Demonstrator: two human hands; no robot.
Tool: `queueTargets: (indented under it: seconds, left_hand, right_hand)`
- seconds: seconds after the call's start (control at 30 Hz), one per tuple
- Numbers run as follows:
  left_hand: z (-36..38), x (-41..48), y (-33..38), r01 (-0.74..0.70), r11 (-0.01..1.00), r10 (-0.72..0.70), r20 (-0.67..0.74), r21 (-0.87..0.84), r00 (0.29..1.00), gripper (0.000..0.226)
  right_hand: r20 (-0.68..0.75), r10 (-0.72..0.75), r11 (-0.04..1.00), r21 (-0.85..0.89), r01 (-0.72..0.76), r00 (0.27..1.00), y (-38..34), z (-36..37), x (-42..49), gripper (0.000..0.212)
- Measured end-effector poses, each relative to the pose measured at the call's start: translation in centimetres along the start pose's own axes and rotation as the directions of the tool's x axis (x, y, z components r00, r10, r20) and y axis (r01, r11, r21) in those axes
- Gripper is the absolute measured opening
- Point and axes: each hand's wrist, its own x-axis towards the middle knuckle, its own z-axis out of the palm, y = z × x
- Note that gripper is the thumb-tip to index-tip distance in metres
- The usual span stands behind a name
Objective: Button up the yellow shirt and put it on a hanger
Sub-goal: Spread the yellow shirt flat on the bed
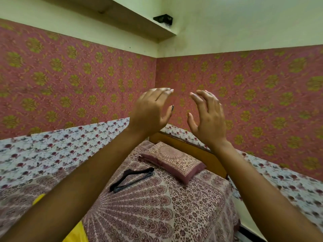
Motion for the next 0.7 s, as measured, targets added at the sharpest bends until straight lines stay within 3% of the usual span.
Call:
queueTargets:
  seconds: [0.23,0.4,0.7]
  left_hand:
    - [3.7,0.2,-7.8,0.066,0.991,-0.07,0.034,0.116,0.997,0.043]
    - [3.2,-1.2,-13.3,0.126,0.958,-0.149,0.073,0.257,0.986,0.043]
    - [-1.7,-5.8,-21.6,0.229,0.774,-0.334,0.074,0.591,0.94,0.042]
  right_hand:
    - [0.001,-0.047,0.996,0.077,0.046,0.999,-0.4,9.7,2.7,0.05]
    - [-0.059,-0.073,0.965,0.248,0.085,0.996,-4.2,17.1,4.9,0.051]
    - [-0.08,-0.178,0.806,0.559,0.192,0.981,-14.9,27.0,8.6,0.049]
